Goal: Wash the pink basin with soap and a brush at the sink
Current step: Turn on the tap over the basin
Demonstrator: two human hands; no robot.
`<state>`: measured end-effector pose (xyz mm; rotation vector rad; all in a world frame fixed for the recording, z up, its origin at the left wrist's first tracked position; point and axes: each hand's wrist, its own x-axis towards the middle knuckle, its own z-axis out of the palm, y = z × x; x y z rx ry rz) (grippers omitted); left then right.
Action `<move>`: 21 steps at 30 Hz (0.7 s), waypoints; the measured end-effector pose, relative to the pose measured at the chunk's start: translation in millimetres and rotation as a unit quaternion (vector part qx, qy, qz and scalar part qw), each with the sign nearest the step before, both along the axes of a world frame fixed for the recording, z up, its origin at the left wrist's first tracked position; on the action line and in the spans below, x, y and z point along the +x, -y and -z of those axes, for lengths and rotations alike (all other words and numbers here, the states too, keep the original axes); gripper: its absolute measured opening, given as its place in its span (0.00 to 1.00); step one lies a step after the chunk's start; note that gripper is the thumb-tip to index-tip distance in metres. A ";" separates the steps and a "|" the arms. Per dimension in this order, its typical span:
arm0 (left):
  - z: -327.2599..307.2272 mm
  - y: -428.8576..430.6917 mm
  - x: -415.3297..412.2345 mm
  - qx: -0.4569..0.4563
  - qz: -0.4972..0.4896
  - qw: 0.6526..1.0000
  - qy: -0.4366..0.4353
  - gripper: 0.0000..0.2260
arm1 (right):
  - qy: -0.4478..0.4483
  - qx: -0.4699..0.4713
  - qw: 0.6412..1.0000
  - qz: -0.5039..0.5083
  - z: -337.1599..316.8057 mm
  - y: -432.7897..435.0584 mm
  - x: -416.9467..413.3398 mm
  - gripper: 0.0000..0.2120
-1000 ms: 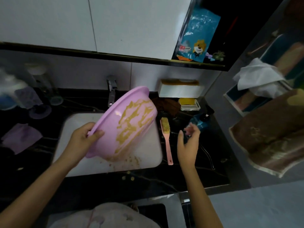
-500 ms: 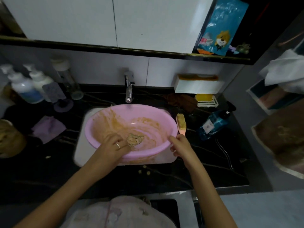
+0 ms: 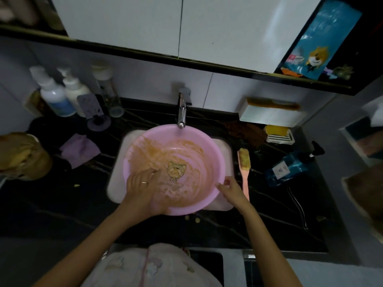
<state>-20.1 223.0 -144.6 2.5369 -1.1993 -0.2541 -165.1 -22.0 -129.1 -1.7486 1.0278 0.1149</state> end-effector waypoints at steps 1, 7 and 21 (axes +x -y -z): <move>-5.7 -2.8 3.6 -0.023 -0.058 0.998 -0.028 0.51 | -0.027 -0.057 0.998 0.006 2.2 1.8 3.9 0.14; 3.9 -43.1 52.4 -0.155 -0.278 0.928 -0.193 0.38 | 0.112 -0.266 0.958 0.000 -35.9 11.7 88.3 0.25; 3.6 -33.9 62.7 -0.202 -0.272 0.882 -0.327 0.26 | 0.021 -0.443 0.883 -0.155 -83.9 23.5 258.5 0.18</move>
